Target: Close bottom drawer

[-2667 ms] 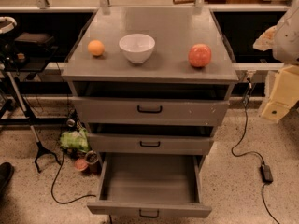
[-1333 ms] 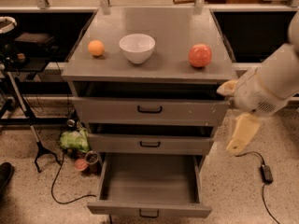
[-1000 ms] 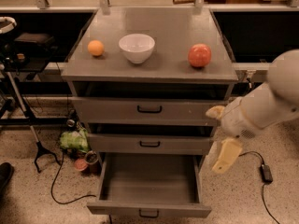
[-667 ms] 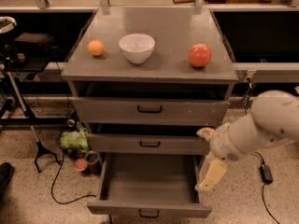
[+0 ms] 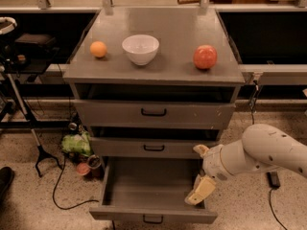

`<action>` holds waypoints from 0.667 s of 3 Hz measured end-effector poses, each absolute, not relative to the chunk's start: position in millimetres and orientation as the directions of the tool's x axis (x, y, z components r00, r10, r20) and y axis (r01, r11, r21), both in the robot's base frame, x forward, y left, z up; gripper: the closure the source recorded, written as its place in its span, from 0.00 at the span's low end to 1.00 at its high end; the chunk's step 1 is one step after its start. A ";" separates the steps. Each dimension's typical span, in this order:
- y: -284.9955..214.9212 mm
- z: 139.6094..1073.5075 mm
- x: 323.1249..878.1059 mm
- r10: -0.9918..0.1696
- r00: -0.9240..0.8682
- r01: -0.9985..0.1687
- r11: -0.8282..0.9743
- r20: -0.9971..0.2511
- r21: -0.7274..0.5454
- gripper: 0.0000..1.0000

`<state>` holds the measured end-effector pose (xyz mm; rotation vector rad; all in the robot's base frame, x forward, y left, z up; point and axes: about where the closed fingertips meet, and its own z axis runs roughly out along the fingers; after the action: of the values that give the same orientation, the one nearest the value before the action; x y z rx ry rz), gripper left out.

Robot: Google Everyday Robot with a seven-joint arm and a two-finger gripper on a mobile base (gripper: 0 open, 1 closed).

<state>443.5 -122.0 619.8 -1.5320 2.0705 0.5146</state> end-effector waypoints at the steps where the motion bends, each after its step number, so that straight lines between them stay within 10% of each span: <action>1: -121.7 619.7 443.5 -0.764 -0.233 -0.957 0.291 -0.601 0.002 0.00; 2: -121.8 596.5 448.2 -0.816 -0.190 -0.973 0.232 -0.545 -0.008 0.00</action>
Offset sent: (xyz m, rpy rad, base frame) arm 0.0176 -0.0047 -0.0724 -0.2241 0.0261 0.1948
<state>448.2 -121.8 596.5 -1.6411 2.0726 0.4776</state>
